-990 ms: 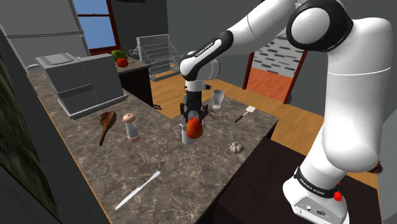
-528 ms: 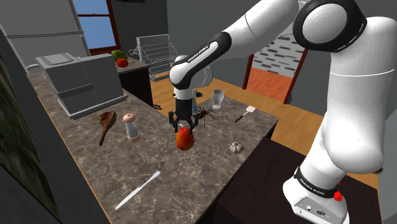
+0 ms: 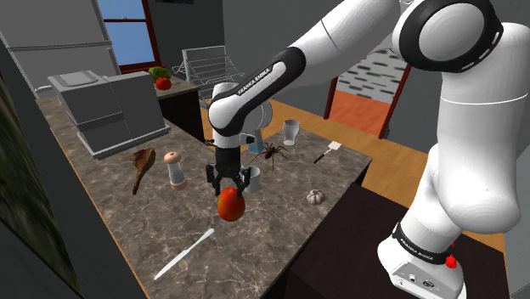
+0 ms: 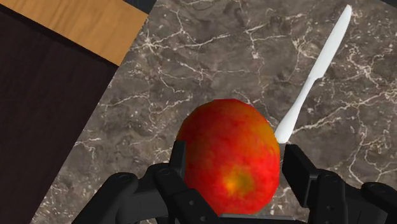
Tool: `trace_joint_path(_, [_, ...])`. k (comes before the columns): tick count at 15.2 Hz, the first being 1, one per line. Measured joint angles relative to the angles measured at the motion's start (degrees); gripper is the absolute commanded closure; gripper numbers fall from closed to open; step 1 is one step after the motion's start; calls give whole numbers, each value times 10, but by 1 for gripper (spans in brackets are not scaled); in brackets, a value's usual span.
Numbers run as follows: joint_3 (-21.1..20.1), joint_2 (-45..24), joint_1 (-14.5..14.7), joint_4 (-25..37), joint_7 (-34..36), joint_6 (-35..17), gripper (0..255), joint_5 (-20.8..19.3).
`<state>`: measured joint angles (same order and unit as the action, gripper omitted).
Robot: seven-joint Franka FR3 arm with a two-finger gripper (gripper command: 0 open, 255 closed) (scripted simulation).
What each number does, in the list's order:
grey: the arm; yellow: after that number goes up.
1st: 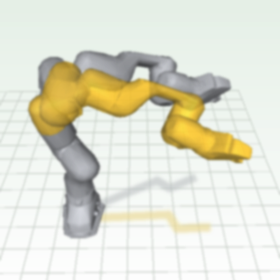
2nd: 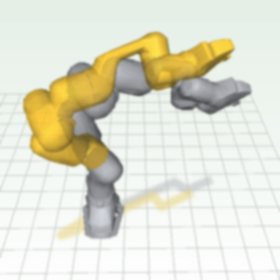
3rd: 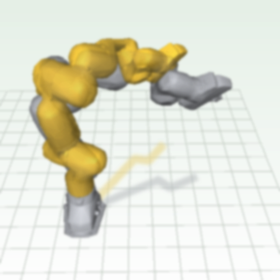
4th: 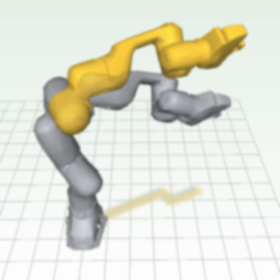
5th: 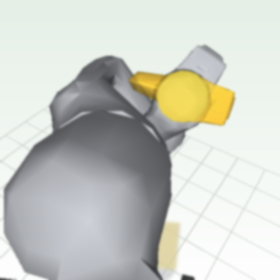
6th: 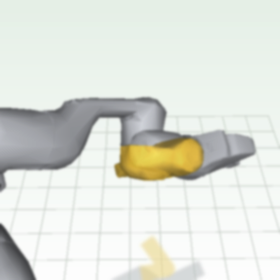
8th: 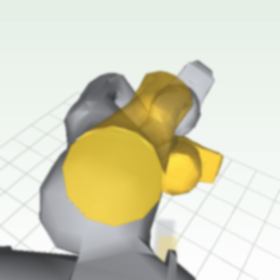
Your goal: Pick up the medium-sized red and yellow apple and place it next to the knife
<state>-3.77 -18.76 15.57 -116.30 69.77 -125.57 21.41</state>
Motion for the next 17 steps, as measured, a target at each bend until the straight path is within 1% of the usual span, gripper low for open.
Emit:
trace_joint_path(5, [-6,-23,7,-3,1,-28,255,6])
trace_joint_path(17, [-11,-93,7,-2,-26,-94,255,21])
